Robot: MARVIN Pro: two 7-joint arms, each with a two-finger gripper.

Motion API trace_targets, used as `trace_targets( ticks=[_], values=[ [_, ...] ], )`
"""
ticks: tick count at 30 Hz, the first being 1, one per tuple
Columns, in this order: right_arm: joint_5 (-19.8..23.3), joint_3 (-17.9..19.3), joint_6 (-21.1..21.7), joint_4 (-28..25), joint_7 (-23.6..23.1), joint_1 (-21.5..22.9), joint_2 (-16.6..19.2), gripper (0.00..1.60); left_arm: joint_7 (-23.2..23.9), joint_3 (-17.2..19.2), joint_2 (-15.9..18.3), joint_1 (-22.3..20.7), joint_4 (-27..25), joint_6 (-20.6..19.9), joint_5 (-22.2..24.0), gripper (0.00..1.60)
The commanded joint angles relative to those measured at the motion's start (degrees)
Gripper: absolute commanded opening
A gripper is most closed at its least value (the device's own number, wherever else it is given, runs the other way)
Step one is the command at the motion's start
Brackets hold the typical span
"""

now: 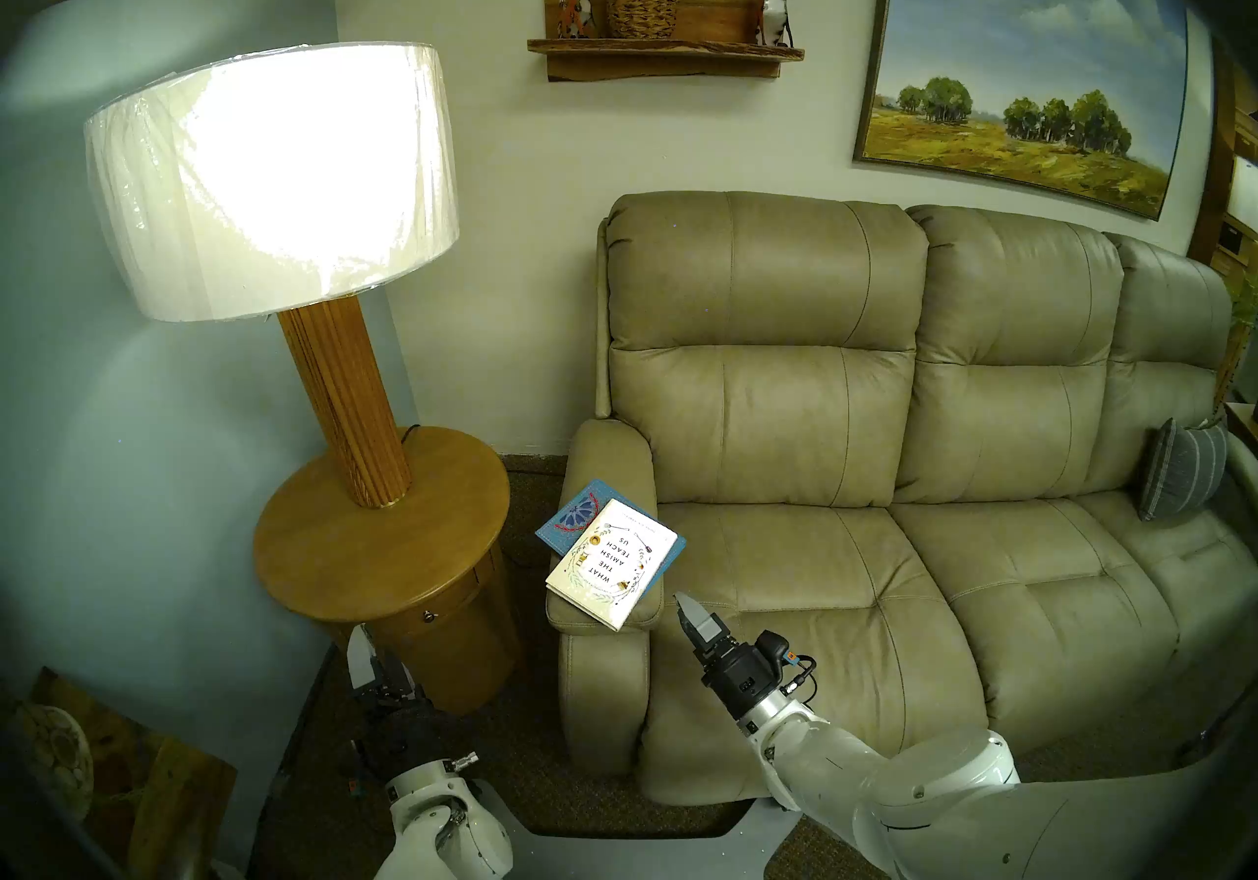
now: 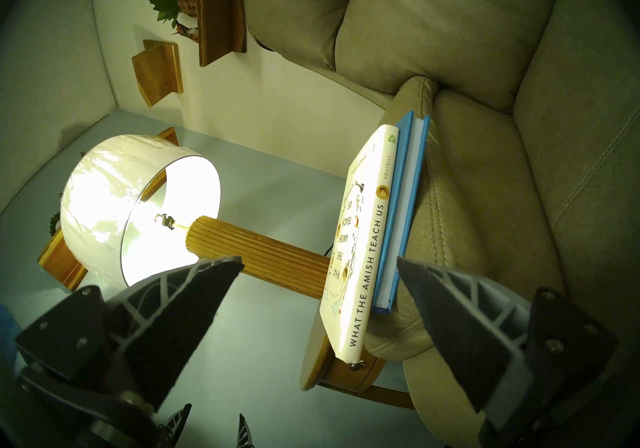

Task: Move books from sofa to side table

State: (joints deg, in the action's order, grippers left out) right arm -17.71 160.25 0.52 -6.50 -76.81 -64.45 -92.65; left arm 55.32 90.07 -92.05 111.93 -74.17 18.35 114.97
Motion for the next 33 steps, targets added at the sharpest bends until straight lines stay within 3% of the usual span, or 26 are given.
trace_targets(
  ticks=[1, 17, 33],
  values=[
    [-1.0, -1.1, -1.4, 0.4, 1.4, 2.5, -3.4, 1.6, 0.3, 0.0, 0.1, 0.0, -0.6, 0.1, 0.0, 1.6],
    [-2.1, -0.4, -2.1, 0.0, 11.6, 3.0, -6.3, 1.6, 0.3, -0.1, 0.1, 0.0, -0.6, 0.1, 0.1, 1.6],
    [-3.6, -1.3, 1.5, 0.4, 9.1, 2.0, -6.5, 1.6, 0.4, -0.1, 0.2, 0.0, -0.6, 0.2, 0.1, 1.6]
  ],
)
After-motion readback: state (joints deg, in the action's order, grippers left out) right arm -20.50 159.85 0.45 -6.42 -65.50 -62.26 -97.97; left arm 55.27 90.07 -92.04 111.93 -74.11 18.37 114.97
